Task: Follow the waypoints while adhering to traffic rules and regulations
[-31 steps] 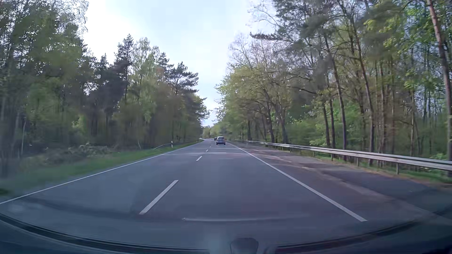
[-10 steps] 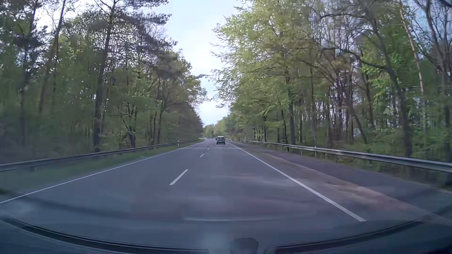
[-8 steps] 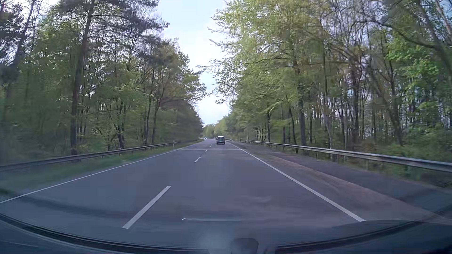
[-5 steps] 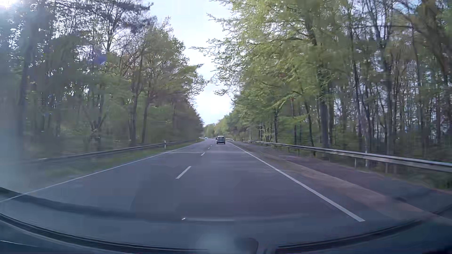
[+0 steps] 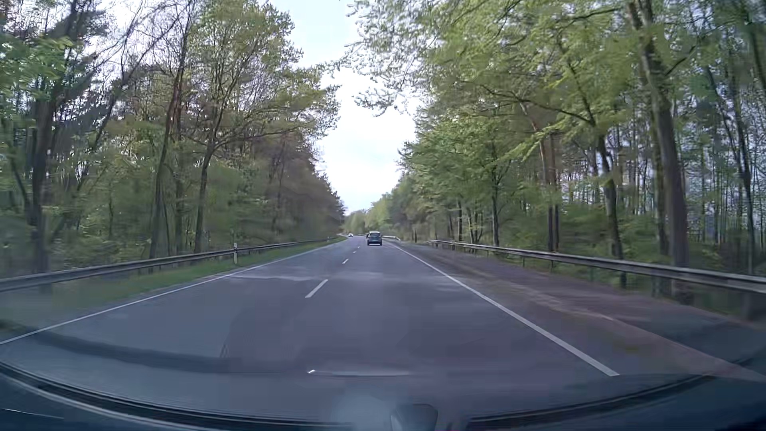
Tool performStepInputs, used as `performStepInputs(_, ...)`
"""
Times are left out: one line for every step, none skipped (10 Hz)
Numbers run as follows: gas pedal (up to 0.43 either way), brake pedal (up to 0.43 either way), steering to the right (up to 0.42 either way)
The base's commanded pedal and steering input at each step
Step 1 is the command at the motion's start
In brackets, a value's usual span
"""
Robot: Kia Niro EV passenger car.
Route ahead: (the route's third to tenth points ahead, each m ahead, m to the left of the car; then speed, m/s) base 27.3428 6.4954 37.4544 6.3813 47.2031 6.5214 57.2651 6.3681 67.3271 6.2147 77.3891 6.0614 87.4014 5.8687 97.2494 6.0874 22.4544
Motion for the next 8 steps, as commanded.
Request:
performStepInputs(0.209, 0.000, -0.006)
performStepInputs(0.209, 0.000, -0.007)
performStepInputs(0.209, 0.000, -0.007)
performStepInputs(0.209, 0.000, -0.007)
performStepInputs(0.209, 0.000, -0.007)
performStepInputs(0.209, 0.000, -0.007)
performStepInputs(0.209, 0.000, -0.007)
performStepInputs(0.209, 0.000, -0.007)
